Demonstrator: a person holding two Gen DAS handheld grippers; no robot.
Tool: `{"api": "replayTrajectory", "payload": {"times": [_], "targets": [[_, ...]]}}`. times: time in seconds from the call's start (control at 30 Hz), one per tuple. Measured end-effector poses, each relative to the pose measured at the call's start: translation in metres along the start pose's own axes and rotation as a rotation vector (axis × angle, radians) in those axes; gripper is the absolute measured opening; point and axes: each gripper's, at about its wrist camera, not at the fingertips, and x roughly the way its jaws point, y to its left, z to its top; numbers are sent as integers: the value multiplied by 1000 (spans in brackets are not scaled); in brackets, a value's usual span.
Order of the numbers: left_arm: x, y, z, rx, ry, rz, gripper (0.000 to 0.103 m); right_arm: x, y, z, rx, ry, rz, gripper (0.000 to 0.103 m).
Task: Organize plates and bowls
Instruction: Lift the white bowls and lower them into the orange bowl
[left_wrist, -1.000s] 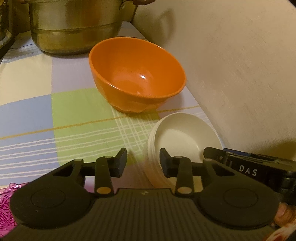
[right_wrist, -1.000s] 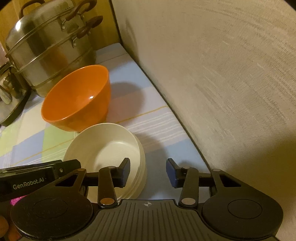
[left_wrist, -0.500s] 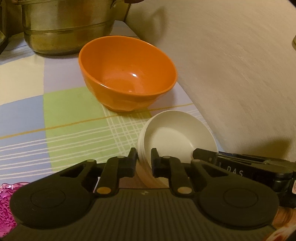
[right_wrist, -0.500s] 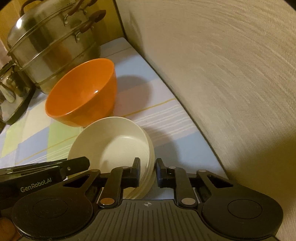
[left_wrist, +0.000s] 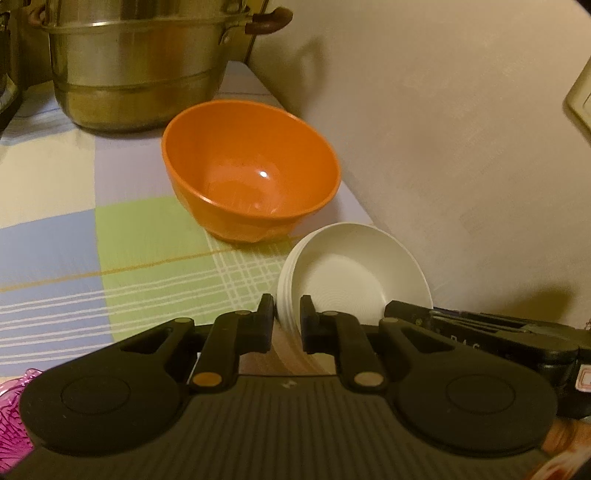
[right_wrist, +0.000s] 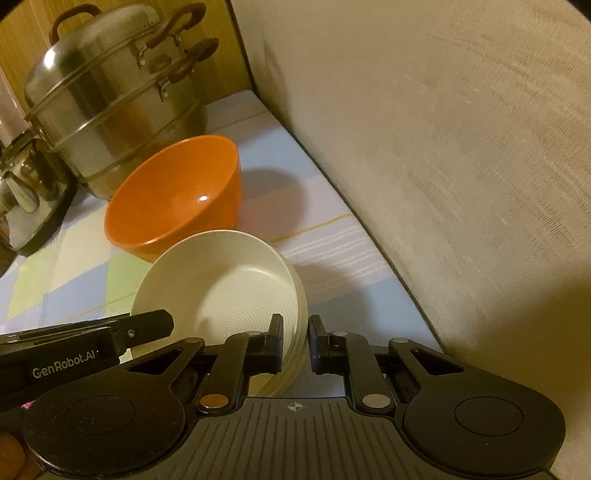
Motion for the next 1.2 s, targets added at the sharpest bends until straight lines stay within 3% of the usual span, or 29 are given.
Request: {"api": "replayTrajectory", "payload": {"times": [0.73, 1.2], "targets": [[-42, 6, 34, -39, -145, -17, 12, -39, 31, 36, -53, -95, 42, 13], [-25, 33, 60, -117, -185, -6, 12, -26, 58, 79, -146, -163, 46, 13]]}}
